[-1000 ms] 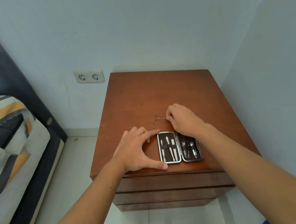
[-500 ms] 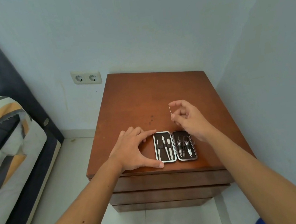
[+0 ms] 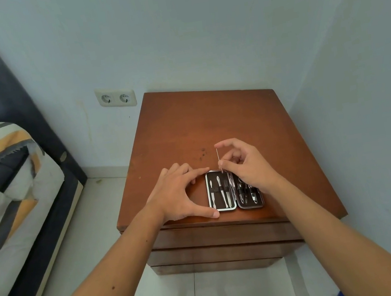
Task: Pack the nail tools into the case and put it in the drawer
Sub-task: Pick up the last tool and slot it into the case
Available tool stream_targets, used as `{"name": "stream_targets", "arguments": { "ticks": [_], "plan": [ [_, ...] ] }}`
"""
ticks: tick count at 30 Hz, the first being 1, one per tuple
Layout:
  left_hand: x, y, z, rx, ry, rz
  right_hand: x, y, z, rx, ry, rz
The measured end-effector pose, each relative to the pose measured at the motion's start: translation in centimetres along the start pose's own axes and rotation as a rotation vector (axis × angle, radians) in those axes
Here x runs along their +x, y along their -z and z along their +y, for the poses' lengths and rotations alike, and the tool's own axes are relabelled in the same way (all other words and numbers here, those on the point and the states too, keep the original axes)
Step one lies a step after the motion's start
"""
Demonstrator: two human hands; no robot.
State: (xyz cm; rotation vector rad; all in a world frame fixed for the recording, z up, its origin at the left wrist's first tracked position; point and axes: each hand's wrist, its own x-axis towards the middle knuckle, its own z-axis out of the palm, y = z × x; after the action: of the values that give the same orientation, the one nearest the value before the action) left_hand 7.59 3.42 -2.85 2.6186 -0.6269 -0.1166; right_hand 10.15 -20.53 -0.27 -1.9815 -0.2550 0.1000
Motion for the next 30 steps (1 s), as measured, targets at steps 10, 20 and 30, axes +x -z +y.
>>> {"name": "stream_targets", "arguments": {
  "ticks": [10, 20, 30],
  "plan": [
    [-0.1, 0.0, 0.0, -0.021, 0.014, -0.004, -0.5, -0.7, 0.9, -0.098, 0.003, -0.052],
    [-0.2, 0.0, 0.1, -0.005, 0.001, 0.009, -0.5, -1.0, 0.8, -0.135, -0.006, -0.036],
    [-0.2, 0.0, 0.1, -0.016, 0.006, 0.008, -0.3, -0.5, 0.2, -0.452, 0.052, -0.116]
  ]
}}
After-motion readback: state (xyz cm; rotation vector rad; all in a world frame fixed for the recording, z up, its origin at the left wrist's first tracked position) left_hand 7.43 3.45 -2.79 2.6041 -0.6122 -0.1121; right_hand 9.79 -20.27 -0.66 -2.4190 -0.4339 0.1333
